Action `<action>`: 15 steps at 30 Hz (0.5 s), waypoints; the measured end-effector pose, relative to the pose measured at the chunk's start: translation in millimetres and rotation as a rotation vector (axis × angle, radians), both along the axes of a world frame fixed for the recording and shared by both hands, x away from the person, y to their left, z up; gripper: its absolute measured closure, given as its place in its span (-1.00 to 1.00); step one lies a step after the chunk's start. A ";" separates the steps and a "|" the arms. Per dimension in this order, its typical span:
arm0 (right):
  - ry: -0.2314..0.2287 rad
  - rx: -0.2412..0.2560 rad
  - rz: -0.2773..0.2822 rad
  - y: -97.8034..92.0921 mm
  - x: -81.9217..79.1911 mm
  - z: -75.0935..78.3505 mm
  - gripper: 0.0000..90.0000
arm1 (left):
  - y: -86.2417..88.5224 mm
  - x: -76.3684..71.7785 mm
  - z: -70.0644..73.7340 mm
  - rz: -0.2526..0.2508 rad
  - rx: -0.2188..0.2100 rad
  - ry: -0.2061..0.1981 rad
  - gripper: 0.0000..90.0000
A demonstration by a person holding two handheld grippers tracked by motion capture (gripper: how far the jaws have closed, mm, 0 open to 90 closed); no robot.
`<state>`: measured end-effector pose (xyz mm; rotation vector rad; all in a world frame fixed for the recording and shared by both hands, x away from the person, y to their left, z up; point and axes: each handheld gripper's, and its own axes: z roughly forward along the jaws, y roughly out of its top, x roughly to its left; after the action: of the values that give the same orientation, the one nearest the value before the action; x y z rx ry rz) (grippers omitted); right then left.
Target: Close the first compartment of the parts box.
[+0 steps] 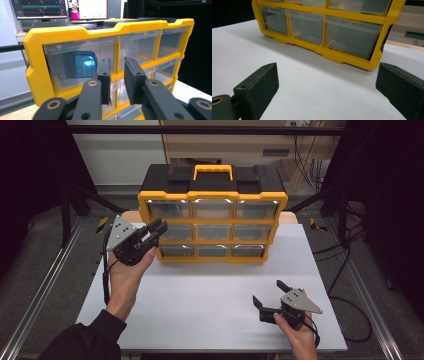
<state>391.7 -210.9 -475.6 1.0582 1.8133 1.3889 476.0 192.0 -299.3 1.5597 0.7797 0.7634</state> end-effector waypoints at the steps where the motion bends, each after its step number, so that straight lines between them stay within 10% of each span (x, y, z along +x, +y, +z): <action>1: 0.000 0.000 0.001 0.1 0.0 -0.1 -0.89 | -0.4 0.4 -0.4 0.002 0.000 -0.003 0.55; 15: 0.006 0.005 0.001 -0.3 0.1 -0.5 -0.90 | -9.8 7.5 -4.4 -0.047 -0.075 -0.014 -0.53</action>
<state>391.8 -211.2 -476.0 1.0655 1.8162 1.3929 483.5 182.2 -303.8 1.4990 0.7504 0.7028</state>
